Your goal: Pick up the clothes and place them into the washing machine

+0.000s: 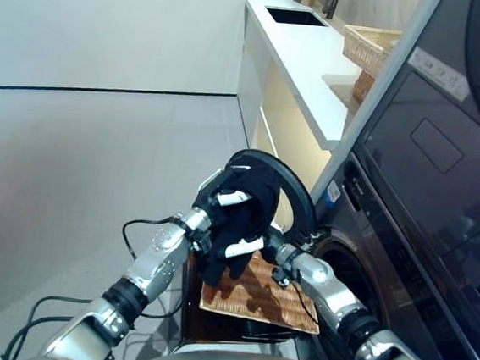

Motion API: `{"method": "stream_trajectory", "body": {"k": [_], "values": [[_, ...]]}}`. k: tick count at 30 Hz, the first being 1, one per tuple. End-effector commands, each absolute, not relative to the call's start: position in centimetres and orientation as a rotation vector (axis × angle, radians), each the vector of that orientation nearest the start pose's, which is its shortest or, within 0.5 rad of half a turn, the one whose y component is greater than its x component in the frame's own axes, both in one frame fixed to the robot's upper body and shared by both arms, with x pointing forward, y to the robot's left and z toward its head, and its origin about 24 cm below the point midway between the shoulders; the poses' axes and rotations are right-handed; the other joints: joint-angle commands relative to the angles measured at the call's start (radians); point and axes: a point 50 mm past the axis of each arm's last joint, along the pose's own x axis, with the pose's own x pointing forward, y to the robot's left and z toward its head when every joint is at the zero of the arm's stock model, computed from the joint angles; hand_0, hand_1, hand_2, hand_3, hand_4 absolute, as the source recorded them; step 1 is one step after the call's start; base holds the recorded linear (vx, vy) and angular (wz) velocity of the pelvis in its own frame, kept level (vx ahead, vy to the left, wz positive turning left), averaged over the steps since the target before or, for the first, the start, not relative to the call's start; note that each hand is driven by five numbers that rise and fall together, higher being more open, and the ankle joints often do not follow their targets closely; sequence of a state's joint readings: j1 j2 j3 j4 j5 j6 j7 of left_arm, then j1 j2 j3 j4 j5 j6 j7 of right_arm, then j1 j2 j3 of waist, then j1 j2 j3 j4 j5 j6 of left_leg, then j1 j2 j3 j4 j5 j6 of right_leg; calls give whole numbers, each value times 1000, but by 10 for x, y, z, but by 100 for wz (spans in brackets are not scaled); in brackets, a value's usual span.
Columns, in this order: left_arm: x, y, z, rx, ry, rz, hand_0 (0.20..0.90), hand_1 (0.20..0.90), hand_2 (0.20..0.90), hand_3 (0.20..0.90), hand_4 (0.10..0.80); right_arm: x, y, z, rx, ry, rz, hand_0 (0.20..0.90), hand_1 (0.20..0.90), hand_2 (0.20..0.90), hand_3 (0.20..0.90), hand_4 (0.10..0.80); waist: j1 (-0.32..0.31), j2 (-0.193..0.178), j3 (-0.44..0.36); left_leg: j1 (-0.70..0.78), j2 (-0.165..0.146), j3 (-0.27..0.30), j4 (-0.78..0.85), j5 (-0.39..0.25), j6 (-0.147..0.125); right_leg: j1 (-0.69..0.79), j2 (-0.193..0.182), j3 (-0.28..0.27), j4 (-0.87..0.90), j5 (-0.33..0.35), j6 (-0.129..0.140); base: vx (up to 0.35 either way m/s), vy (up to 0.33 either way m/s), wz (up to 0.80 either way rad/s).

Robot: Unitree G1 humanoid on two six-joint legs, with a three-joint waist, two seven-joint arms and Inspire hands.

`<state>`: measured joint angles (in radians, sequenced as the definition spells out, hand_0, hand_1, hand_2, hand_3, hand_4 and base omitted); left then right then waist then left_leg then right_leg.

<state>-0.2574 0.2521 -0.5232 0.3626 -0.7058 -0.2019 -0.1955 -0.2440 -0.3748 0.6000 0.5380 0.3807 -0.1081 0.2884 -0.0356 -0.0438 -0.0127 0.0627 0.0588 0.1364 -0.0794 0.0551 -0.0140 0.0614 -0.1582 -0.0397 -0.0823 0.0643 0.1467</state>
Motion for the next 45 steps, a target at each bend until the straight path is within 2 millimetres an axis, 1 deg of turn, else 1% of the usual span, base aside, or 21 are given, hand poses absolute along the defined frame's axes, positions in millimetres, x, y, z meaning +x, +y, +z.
{"method": "stream_trajectory", "body": {"k": [1,2,13,21,24,25,28,29,30,31,32,33,34,35,38,39,40,45], "values": [[307,56,88,-395,-199,-667,200,200,200,200,300,278,-94,-2,-135,194,780,321,321,321,321,386,48,-16,-70,-32,34,-61,12,18,-61,-34,-16,-11,67,6,21,0,0,0],[307,56,89,-394,-201,-667,200,200,200,200,300,278,-93,-1,-136,191,786,200,200,200,200,300,48,-16,-71,-32,33,-61,12,17,-61,-34,-16,-11,67,6,21,0,0,0],[309,57,94,-397,-224,-657,200,200,200,200,300,274,-92,-4,-145,204,806,200,200,200,200,300,48,-17,-72,-29,34,-61,11,17,-62,-28,-15,-15,63,7,21,0,0,0],[309,60,95,-394,-229,-648,200,200,200,200,300,271,-98,-9,-147,218,783,200,200,200,200,300,46,-19,-76,-27,35,-64,10,16,-63,-28,-14,-17,63,6,22,0,0,0],[310,64,94,-389,-233,-633,200,200,200,200,300,271,-108,-13,-181,231,734,200,200,200,200,300,44,-19,-77,-27,35,-65,9,16,-63,-28,-15,-17,62,7,22,0,0,0],[310,64,94,-389,-233,-633,200,200,200,200,300,271,-108,-13,-181,231,733,200,200,200,200,300,45,-19,-77,-27,35,-65,9,16,-63,-28,-15,-17,62,7,22,0,0,0],[310,71,94,-381,-238,-606,200,200,200,200,300,269,-122,-17,-222,239,668,200,200,200,200,300,43,-20,-77,-27,35,-65,10,16,-63,-27,-15,-18,62,7,22,0,0,0],[311,73,94,-379,-241,-597,200,200,200,200,300,269,-130,-18,-235,244,634,200,200,200,200,300,41,-20,-77,-28,34,-64,10,15,-62,-28,-15,-17,63,7,22,0,0,0],[311,74,94,-378,-240,-590,200,200,200,200,300,268,-133,-18,-239,245,619,200,200,200,200,300,40,-21,-77,-28,34,-64,10,15,-62,-29,-15,-17,64,7,22,0,0,0],[312,80,93,-377,-244,-565,200,200,200,200,300,267,-147,-21,-238,253,535,200,200,200,200,300,38,-21,-78,-29,32,-63,10,14,-61,-30,-15,-16,63,8,23,0,0,0],[312,80,93,-377,-244,-565,200,200,200,200,300,267,-147,-21,-238,253,535,200,200,200,200,300,38,-21,-78,-29,32,-63,10,14,-61,-30,-15,-16,63,8,23,0,0,0],[312,82,93,-374,-246,-555,200,200,200,200,300,267,-152,-20,-237,251,514,200,200,200,200,300,37,-21,-78,-29,31,-63,10,14,-61,-31,-15,-16,64,8,23,0,0,0],[312,87,92,-375,-247,-529,200,200,200,200,300,265,-164,-22,-239,255,451,200,200,200,200,300,35,-21,-77,-29,32,-62,11,13,-61,-31,-16,-15,64,9,23,0,0,0],[312,87,92,-375,-246,-529,200,200,200,200,300,265,-164,-22,-239,256,451,200,200,200,200,300,35,-21,-78,-29,32,-62,11,13,-61,-31,-16,-15,64,9,23,0,0,0],[312,99,87,-374,-242,-471,200,200,200,200,300,264,-181,-19,-254,238,365,200,200,200,200,300,31,-20,-77,-27,31,-60,11,11,-60,-33,-15,-11,65,9,23,0,0,0],[310,105,83,-372,-233,-439,494,494,494,494,510,263,-188,-20,-254,239,322,200,200,200,200,300,31,-21,-75,-26,32,-59,11,10,-59,-33,-15,-10,64,9,23,0,0,0],[310,108,80,-368,-227,-426,900,900,900,900,800,263,-191,-19,-254,234,309,200,200,200,200,300,31,-21,-75,-26,32,-58,11,10,-60,-33,-15,-10,64,9,23,0,0,0],[304,114,69,-337,-196,-400,900,900,900,900,800,262,-201,-13,-243,203,251,200,200,200,200,300,31,-22,-73,-27,33,-58,11,10,-59,-34,-14,-7,63,10,23,0,0,0]]}}
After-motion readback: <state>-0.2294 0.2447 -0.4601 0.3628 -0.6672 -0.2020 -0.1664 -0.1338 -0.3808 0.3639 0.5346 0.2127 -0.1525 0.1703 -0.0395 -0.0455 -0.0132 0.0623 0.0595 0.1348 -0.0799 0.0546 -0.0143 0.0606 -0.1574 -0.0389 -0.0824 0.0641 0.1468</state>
